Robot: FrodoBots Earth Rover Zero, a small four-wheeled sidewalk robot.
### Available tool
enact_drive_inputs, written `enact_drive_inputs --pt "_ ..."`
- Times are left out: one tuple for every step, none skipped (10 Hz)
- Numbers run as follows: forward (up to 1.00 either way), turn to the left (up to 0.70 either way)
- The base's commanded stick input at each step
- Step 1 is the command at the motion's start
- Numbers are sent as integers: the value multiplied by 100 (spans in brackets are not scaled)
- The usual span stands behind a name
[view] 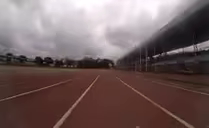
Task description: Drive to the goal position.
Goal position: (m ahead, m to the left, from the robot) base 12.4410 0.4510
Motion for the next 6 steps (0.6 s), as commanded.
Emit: enact_drive_inputs --pt "70 0" --pt "70 0" --pt "70 0" --pt "70 0" --pt "70 0" --pt "70 0"
